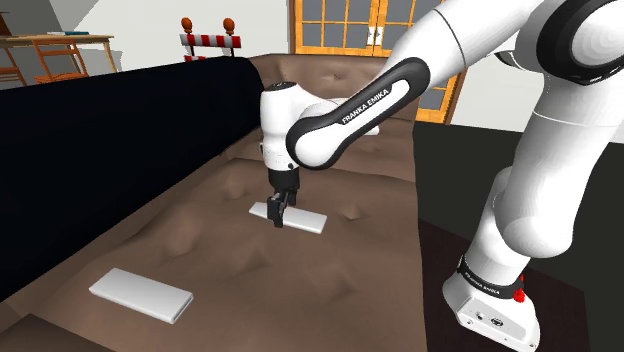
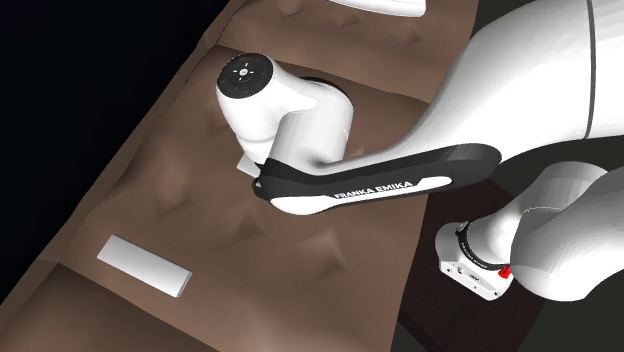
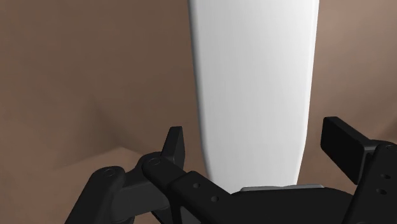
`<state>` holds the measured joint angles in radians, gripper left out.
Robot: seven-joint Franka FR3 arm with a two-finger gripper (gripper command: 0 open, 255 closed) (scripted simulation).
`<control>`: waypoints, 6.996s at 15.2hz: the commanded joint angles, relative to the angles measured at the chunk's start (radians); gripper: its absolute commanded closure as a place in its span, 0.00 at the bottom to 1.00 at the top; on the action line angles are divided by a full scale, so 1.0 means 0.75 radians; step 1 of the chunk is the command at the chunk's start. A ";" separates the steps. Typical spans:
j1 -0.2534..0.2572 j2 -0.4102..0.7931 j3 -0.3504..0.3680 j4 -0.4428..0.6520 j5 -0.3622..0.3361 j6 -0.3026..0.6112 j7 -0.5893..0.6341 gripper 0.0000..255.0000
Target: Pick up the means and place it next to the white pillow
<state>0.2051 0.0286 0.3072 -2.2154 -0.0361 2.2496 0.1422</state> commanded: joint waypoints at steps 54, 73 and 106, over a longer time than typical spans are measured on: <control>-0.067 -0.332 -0.110 0.314 0.090 -0.633 -0.221 1.00; -0.290 -0.610 -0.534 0.045 -0.021 -0.638 -0.830 1.00; -0.540 -0.205 -1.124 0.307 -0.041 -0.470 -1.662 1.00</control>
<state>-0.2000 -0.1276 -0.5356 -1.9720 -0.0678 1.8814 -1.1050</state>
